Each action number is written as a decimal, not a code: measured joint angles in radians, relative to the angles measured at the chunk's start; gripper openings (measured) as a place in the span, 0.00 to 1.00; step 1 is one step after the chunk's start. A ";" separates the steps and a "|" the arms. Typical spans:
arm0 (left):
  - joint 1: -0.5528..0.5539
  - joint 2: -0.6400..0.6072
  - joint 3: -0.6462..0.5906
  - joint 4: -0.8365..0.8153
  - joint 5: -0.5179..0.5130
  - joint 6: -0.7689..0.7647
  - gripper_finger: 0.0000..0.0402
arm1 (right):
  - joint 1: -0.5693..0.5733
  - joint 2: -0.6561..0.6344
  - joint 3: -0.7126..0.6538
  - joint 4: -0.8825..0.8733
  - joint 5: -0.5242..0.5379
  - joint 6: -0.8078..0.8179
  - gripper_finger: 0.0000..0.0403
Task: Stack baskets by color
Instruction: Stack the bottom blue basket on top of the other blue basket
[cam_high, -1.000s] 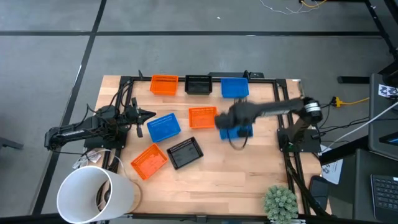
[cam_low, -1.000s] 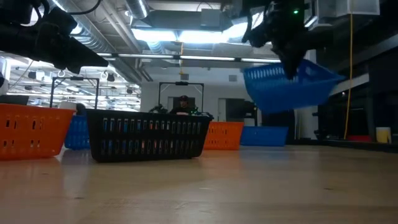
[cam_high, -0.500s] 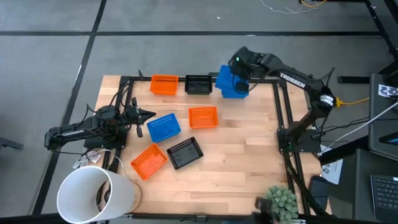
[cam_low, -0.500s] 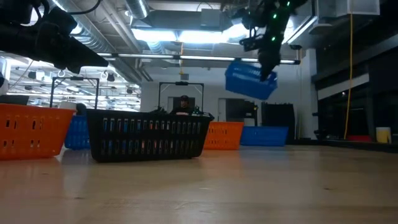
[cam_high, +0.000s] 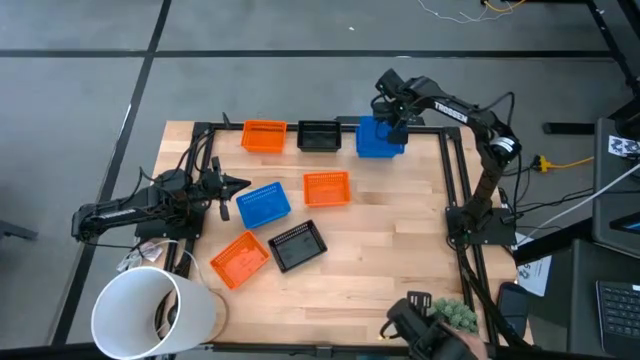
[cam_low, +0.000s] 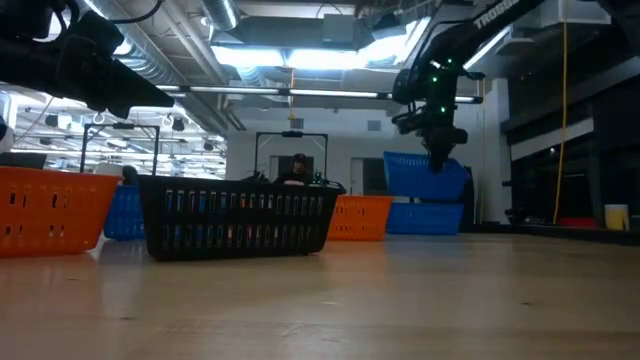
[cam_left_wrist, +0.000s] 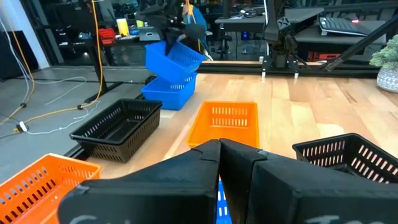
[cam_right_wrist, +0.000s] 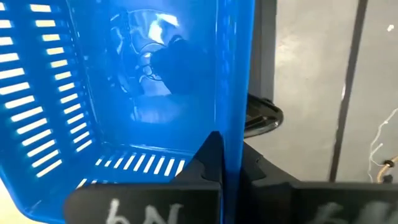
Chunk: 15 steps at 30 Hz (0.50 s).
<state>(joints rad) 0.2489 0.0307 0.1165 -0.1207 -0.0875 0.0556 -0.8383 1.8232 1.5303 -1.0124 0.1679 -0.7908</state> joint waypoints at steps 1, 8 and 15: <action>0.000 0.000 0.000 0.000 0.000 0.000 0.00 | 0.000 0.004 0.000 -0.001 -0.003 0.000 0.00; 0.000 0.000 0.000 0.000 0.000 0.000 0.00 | 0.000 0.042 0.000 -0.001 0.017 0.000 0.06; 0.000 0.000 0.000 0.000 0.000 0.000 0.00 | 0.000 0.049 0.000 0.004 0.047 -0.004 0.17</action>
<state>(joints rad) 0.2489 0.0307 0.1165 -0.1207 -0.0875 0.0559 -0.8387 1.8725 1.5307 -1.0080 0.2148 -0.7948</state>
